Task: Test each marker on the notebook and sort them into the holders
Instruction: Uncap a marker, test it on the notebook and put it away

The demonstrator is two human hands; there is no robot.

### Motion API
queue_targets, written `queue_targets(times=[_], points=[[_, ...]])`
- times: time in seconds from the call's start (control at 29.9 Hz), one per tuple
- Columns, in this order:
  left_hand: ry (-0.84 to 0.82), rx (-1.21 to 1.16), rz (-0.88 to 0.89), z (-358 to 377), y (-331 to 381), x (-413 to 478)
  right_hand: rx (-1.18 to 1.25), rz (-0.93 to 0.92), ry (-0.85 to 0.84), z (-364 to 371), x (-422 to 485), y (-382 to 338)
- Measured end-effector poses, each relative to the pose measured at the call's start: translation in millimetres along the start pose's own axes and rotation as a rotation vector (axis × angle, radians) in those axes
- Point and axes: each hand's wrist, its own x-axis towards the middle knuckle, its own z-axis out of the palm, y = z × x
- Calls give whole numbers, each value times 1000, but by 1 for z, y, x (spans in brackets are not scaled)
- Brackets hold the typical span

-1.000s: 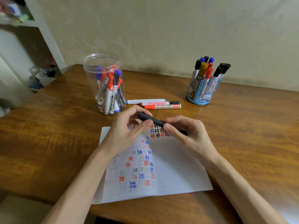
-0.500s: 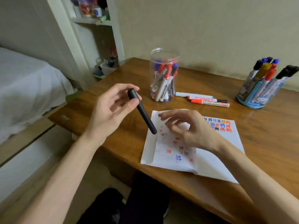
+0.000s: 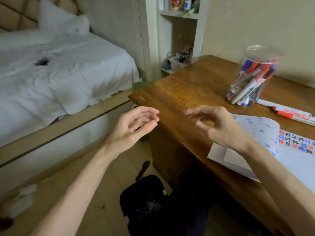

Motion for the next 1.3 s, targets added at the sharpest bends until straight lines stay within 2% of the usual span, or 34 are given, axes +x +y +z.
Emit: queue_targets(times=[0.17,0.3,0.6,0.8,1.0,1.1,1.3], points=[[-50,8,38,23,4,23,-25,45,73,-22,-18,6],[-128,13,61,58,10,45,-25,182,181,-53,-49,15],[-331,-6,83,169,18,92,-95,408,438,-116,-135,52],[-466,25,144,245,21,124,-160,472,551,-135,-162,76],[-456,83,91,299,21,165,-195,503,591,-143,-164,84],[-413,213,74,322,16,181,-210,520,591,-147,-166,83],[-279,722,230,354,9,205,-192,533,617,-154,-170,79]])
